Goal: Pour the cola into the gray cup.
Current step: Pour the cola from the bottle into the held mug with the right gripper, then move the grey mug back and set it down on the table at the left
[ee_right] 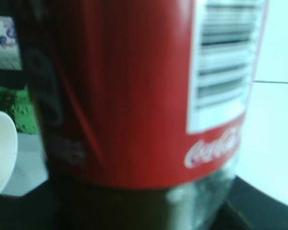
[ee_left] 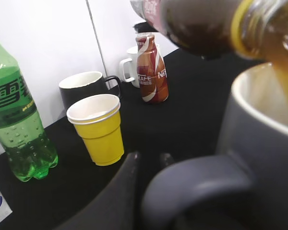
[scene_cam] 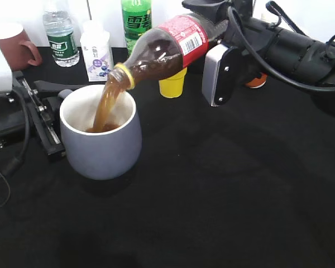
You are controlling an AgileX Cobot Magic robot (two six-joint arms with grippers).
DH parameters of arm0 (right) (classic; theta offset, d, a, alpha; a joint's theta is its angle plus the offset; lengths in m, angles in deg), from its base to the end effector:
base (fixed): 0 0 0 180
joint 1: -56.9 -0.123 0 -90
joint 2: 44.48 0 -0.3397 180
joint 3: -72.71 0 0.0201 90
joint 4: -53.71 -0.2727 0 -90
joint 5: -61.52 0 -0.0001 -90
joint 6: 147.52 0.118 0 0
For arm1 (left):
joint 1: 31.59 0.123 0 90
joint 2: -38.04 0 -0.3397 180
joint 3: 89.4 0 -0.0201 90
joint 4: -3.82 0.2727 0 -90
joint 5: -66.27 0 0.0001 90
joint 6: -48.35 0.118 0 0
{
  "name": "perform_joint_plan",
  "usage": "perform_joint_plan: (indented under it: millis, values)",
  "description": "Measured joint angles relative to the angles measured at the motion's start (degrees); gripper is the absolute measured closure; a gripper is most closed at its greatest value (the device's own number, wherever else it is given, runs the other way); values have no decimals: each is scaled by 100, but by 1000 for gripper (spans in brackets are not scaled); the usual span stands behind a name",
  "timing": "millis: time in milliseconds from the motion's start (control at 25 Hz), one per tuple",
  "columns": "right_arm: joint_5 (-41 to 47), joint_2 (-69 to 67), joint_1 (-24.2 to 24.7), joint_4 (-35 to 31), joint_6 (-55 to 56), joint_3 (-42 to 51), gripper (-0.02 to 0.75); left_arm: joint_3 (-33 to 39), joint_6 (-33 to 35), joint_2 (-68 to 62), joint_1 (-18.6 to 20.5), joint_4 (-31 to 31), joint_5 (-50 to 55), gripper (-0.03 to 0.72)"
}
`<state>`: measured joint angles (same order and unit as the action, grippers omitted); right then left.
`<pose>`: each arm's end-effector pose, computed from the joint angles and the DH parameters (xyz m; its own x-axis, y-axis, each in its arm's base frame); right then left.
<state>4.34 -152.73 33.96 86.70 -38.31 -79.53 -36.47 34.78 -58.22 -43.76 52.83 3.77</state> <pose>0.3607 0.2113 0.2750 0.7650 -0.6418 0.0543 0.1055 0.0417 -0.9935 0.2579 -0.1364 0.2250 0.0748 0.1730 -0.9821 0.8122 0.5608 0.1607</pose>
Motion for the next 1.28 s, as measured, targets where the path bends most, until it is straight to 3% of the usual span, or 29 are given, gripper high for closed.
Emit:
perform_joint_plan:
  millis: [840,1280]
  values:
    - [-404,0,0,-45,-53,-10,354,0,31,0,0,2,72,610]
    - [-378,0,-48,-28,1716,-5,354,0,35,0,0,-306,102,610]
